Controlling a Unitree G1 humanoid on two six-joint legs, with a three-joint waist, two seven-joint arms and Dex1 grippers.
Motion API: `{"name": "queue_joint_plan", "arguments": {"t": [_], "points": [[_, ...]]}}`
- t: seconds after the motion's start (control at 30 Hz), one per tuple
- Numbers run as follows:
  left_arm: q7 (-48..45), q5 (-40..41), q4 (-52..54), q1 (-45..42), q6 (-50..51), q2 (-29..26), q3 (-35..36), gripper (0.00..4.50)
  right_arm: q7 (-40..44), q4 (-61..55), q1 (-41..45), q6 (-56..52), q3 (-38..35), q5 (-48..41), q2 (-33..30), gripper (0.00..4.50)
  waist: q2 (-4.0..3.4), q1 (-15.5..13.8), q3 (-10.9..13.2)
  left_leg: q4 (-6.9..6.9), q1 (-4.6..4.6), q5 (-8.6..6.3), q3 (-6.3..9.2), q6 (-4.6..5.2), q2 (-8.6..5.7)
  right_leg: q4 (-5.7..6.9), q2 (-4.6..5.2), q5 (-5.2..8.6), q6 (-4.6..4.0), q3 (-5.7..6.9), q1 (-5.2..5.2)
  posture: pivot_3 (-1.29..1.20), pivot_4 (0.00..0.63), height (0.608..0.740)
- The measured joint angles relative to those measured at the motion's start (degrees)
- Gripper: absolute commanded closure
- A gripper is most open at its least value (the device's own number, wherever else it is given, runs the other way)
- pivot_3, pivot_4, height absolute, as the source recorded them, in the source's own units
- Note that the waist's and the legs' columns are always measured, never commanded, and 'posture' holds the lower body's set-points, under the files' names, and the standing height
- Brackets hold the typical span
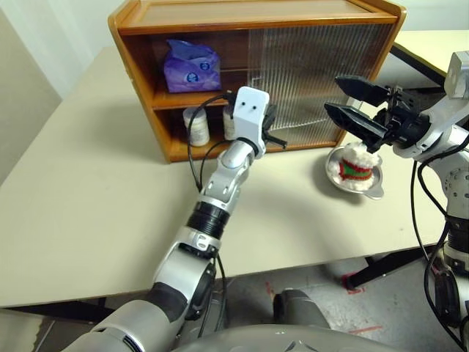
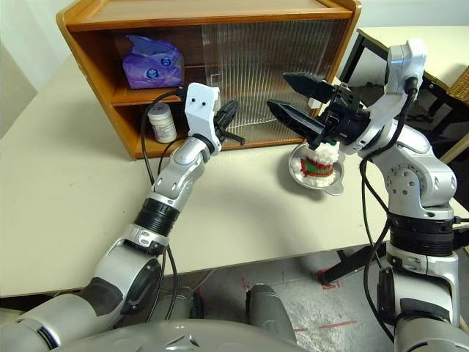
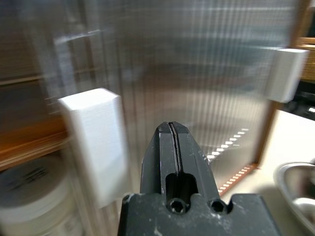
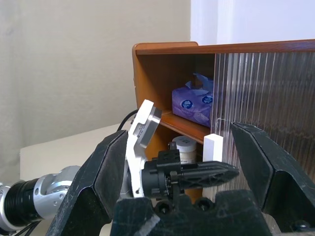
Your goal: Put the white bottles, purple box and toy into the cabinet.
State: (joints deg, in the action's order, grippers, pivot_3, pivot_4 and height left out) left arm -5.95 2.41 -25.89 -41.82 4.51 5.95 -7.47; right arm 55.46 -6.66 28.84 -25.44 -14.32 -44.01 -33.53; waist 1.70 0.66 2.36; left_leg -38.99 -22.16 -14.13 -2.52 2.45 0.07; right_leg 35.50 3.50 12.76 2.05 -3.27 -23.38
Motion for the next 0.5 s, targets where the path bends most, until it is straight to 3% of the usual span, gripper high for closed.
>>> {"name": "queue_joint_plan", "arguments": {"t": [0.5], "points": [[9.5,-1.4,5.4,2.8,2.6,-1.0,3.6,4.47,0.9,0.1,0.2,-0.2,0.0,0.0,-0.1,0.0,0.0,0.3,0.0,0.0,0.12,-0.08,0.01,-0.14,0.03,0.04,-0.16,-0.15,-0.08,-0.12,0.0,0.0,0.0,0.74]]}}
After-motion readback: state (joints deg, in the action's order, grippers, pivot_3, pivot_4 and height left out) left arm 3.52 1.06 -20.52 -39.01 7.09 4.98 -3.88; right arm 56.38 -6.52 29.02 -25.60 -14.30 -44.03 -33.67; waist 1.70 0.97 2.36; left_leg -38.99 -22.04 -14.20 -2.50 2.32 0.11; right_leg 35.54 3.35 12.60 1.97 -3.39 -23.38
